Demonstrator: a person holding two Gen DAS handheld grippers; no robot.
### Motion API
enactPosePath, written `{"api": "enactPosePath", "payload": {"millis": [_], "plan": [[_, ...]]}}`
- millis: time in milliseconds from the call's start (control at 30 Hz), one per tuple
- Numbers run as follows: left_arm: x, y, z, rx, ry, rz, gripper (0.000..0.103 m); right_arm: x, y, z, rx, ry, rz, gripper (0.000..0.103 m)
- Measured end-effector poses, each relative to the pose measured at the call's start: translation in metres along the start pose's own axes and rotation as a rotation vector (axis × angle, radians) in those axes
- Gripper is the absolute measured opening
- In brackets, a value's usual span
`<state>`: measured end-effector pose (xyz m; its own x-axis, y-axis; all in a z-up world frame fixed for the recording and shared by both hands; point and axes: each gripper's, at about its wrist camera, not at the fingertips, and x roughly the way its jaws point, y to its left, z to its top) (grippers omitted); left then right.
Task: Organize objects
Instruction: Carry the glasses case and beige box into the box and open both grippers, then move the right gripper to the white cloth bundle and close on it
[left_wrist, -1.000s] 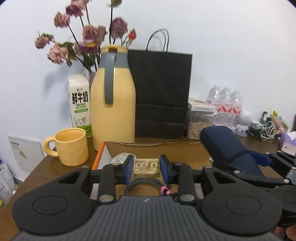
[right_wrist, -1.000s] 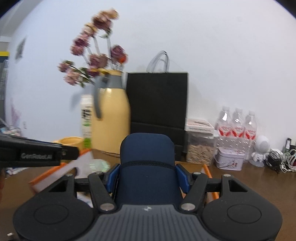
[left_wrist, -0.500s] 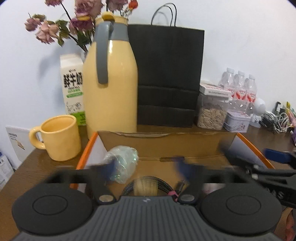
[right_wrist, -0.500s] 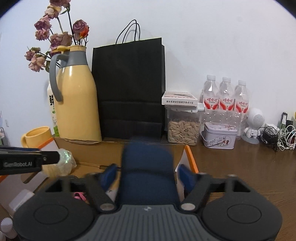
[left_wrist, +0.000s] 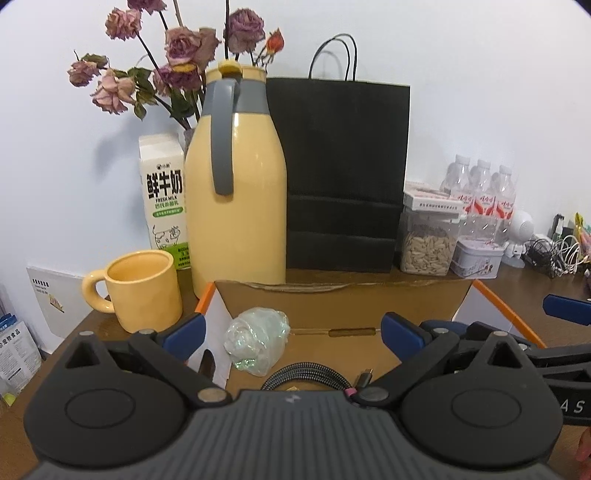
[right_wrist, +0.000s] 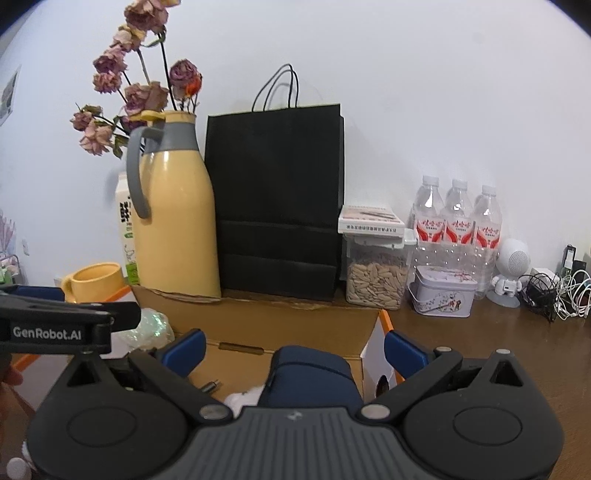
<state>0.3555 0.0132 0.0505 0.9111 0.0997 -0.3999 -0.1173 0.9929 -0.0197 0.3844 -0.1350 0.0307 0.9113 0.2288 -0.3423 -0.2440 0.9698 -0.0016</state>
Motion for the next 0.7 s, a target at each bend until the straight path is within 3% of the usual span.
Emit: {"api": "enactPosePath", "payload": {"millis": [300,700], "plan": [[-0.038,0.006,0.002,-0.008,-0.048,-0.005,0.103,-0.035,0.007,0.003,-0.025,-0.041,0.032,0.103],[-0.085,0.023,-0.010,0.021,-0.024,0.017,0.103,-0.087,0.020,-0.015,-0.060,-0.028,0.088,0.103]]}}
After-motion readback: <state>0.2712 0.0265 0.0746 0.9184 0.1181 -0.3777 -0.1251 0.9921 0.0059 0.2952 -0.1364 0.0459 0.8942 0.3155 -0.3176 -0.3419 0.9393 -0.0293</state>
